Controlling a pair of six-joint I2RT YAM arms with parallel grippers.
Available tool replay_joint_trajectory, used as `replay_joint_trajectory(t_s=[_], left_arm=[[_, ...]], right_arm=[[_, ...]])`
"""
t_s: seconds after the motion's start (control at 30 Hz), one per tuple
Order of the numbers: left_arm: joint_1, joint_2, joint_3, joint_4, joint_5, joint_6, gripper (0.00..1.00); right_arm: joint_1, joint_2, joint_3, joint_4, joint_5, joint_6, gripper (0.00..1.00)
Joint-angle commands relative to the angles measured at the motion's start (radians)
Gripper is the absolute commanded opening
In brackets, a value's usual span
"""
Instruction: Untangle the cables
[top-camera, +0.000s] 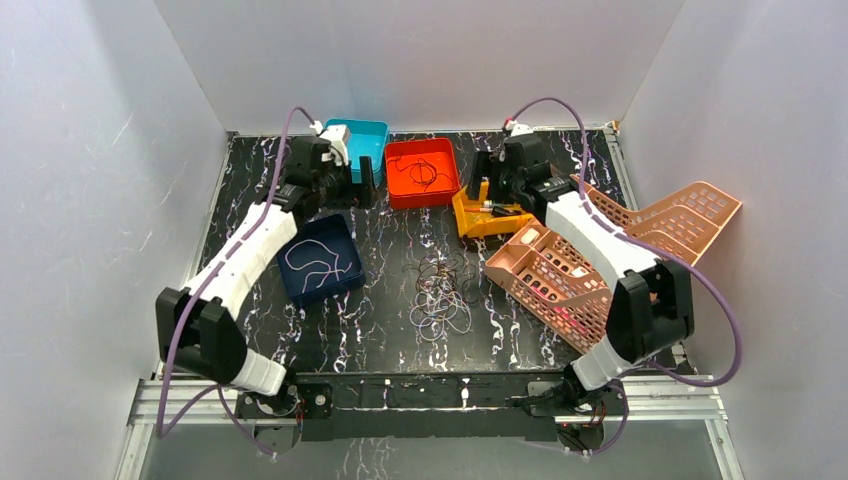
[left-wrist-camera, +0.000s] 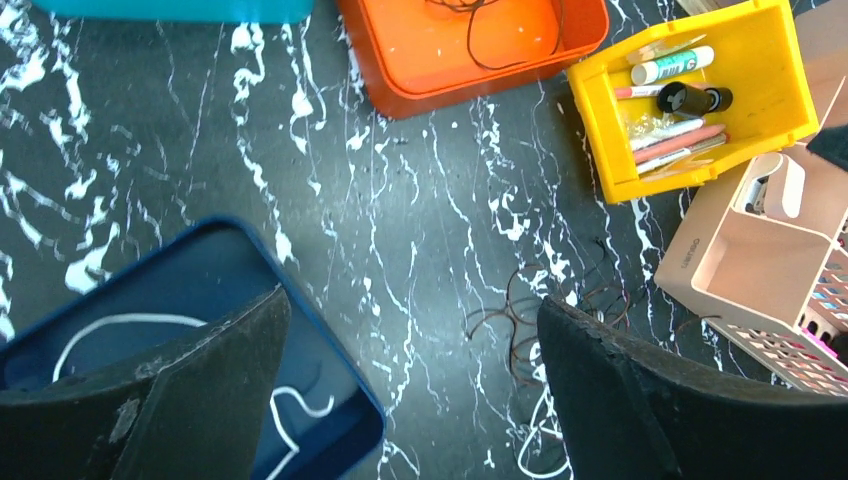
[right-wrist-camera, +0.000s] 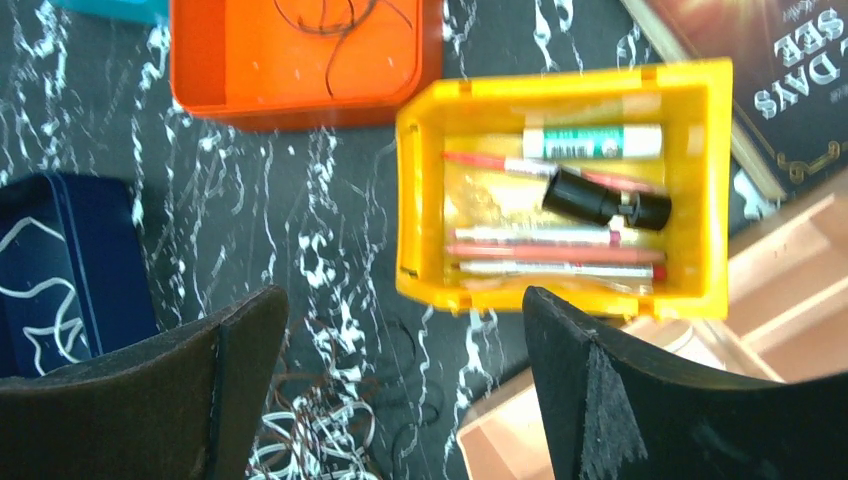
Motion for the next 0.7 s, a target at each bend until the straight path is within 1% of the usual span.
replay_joint_trajectory(t_s=[0.0, 0.07, 0.2, 0.23, 0.3, 0.37, 0.47, 0.6, 0.67], left_arm=[[0.000, -0.111, -0.037, -0.124, -0.056, -0.043, 0.96], [0.000, -0.154, -0.052, -0.177, -0.095, -0.069, 0.98], [0.000, -0.177, -0.104, -0.232, -0.154, -0.122, 0.98], [0.000, -0.180, -0.113, -0.242, -0.154, -0.143, 0.98], [0.000, -0.190, -0.125, -0.242, -0.112, -0.156, 0.98], [0.000, -0.211, -0.141, -0.221, -0.080, -0.146, 0.98], [0.000, -0.250, -0.179, -0.169, -0.067, -0.114, 0.98], [0.001, -0.278, -0.189, -0.175, -0.112, -0.088, 0.98], [0.000, -0.286, -0.181, -0.186, -0.111, -0.072, 0.98]], right_arm=[[-0.002, -0.119, -0.099, -0.005, 0.005, 0.008, 0.96], [-0.001, -0.171, -0.137, 0.012, -0.011, -0.014, 0.96], [-0.002, -0.265, -0.209, 0.024, -0.017, -0.021, 0.95], [-0.002, -0.278, -0.231, 0.028, -0.020, -0.018, 0.95], [-0.002, -0.322, -0.269, 0.035, -0.032, -0.016, 0.95], [-0.002, -0.354, -0.304, 0.043, -0.040, -0.010, 0.95], [-0.001, -0.396, -0.346, 0.044, -0.049, 0.000, 0.95], [-0.002, -0.427, -0.377, 0.023, -0.070, 0.003, 0.95], [-0.002, -0.444, -0.395, 0.019, -0.083, 0.010, 0.95]])
